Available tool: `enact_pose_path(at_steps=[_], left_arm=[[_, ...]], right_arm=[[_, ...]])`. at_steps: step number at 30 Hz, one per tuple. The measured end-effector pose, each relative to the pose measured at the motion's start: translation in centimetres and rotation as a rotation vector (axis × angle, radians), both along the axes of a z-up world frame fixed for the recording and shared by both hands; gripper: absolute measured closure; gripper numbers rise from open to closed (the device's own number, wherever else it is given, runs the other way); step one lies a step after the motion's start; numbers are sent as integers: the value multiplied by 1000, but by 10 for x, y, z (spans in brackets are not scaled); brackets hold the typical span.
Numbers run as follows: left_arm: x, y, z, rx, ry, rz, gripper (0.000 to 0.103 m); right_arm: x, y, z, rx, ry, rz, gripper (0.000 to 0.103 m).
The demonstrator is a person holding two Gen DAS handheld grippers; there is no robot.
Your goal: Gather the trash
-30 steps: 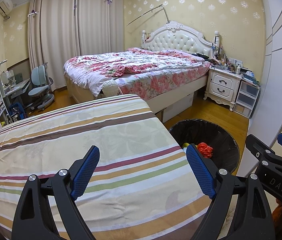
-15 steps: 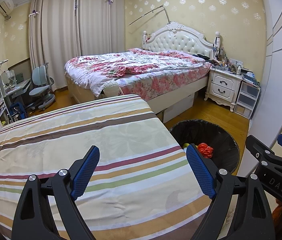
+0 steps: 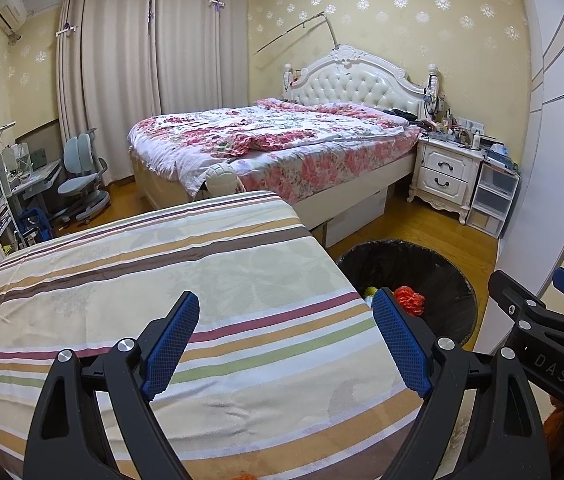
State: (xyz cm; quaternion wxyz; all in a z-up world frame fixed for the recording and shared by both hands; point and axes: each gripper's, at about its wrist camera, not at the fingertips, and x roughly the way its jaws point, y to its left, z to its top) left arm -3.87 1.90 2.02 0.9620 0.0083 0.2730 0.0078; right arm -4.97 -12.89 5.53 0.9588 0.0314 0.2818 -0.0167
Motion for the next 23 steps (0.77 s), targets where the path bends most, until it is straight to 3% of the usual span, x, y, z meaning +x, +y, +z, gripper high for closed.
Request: enact_pose_path(at_steps=[23], left_arm=[[2, 6, -1, -5, 7, -1, 17]], right_arm=[[-2, 4, -6, -2, 5, 9, 8]])
